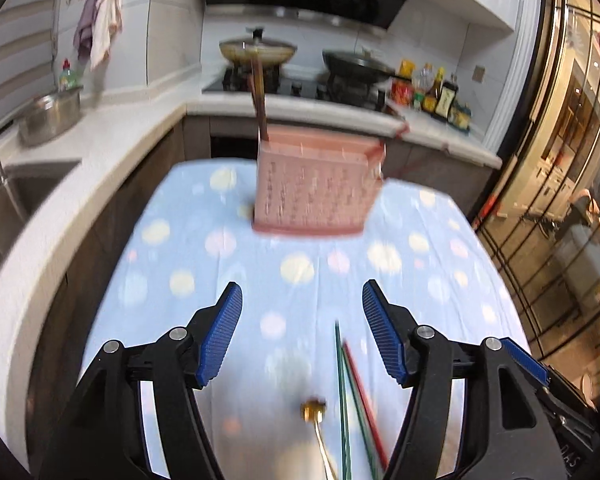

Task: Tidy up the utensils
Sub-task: 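Grasp the gold flower spoon with the left gripper while the right gripper grasps the red chopstick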

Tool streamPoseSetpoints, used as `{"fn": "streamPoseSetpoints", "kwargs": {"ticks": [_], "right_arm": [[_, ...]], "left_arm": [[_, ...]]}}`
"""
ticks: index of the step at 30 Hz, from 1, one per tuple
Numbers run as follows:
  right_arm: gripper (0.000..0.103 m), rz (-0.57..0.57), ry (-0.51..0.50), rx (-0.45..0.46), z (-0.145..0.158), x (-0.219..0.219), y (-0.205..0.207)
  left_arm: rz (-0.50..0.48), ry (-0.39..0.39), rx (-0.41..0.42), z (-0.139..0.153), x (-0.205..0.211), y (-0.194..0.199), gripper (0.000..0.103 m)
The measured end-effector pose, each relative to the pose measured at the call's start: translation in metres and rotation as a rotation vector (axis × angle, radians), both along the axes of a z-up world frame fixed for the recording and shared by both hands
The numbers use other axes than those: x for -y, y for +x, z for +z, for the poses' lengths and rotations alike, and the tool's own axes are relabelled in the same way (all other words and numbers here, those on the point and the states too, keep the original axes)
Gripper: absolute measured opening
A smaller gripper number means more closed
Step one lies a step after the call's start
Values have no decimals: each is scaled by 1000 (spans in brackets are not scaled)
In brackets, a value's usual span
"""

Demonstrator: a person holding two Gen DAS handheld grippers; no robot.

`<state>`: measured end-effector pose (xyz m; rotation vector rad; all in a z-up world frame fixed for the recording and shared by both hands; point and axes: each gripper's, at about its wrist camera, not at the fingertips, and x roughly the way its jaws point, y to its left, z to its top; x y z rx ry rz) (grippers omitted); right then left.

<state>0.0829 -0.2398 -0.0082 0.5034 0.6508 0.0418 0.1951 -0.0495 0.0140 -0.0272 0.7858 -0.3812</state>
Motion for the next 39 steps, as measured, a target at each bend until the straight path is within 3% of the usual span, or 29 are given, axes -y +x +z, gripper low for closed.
{"fn": "streamPoseSetpoints", "kwargs": {"ticks": [3,7,15,20,31,36,39], "right_arm": [[41,25,-2,-90,-29,-6,-25],[41,45,-113,-182,-64,-25,-53],[38,93,-183,-259,-103,-44,-71],[32,109,-244,-264,-107,-52,-74],[23,108,-262,-281,-117,-52,-74],[9,92,-272,-282,-119,-48,-74],[7,85,-264,-279,-119,-44,-74]], "left_arm": [[-4,19,-68,-33,-4,-25,59],[-6,71,-113,-66,-7,-54,59],[7,99,-202,-110,-24,-88,59],[11,119,-222,-120,-28,-97,59],[-10,128,-228,-127,-22,-105,60],[-20,127,-230,-129,-19,-106,63],[-29,128,-234,-131,-15,-106,63]]}}
